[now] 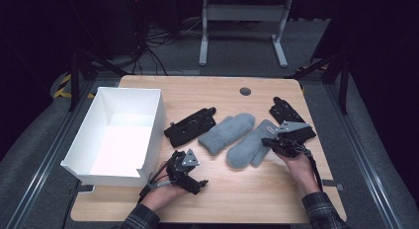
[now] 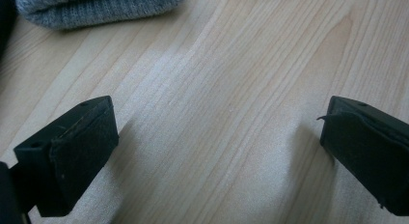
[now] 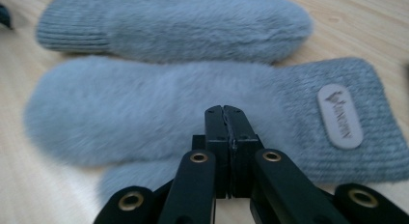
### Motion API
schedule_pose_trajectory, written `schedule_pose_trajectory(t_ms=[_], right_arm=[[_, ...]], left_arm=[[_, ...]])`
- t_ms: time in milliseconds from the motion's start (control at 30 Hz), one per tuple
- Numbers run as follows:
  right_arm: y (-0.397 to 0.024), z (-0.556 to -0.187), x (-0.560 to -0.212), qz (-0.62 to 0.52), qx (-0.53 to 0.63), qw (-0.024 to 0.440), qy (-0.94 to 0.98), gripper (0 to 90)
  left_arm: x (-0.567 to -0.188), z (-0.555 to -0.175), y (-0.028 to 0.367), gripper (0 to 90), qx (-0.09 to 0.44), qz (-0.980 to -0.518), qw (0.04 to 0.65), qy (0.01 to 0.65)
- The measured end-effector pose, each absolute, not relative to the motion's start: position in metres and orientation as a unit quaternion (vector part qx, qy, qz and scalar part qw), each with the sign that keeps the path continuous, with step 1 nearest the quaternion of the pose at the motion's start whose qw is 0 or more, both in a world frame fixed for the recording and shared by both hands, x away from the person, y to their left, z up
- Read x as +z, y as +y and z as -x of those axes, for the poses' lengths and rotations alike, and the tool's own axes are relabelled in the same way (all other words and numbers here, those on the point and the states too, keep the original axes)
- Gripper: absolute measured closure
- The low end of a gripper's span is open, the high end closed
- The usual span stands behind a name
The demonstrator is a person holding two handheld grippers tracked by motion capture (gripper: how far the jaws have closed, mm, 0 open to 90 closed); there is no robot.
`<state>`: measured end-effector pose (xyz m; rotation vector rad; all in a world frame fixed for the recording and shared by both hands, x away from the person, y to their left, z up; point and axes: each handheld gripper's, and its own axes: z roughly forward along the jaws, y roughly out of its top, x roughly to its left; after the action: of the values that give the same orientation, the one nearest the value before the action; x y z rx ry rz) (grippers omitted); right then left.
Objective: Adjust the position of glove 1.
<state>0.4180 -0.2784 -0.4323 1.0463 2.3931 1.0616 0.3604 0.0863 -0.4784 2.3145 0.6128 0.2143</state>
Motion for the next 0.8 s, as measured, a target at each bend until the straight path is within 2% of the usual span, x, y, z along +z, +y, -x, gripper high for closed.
schedule_pose_trajectory(t_ms=[267, 800], right_arm=[[-0.281, -0.436, -0.445, -0.38, 0.357, 0.148, 0.84, 90.0], [-0.284, -0.412, -0.443, -0.37, 0.332, 0.131, 0.857, 90.0]], left_arm=[[-0.478, -0.361, 0.086, 0.1, 0.083, -0.898, 0.361, 0.237], [-0.478, -0.36, 0.086, 0.2, 0.083, -0.898, 0.361, 0.238]])
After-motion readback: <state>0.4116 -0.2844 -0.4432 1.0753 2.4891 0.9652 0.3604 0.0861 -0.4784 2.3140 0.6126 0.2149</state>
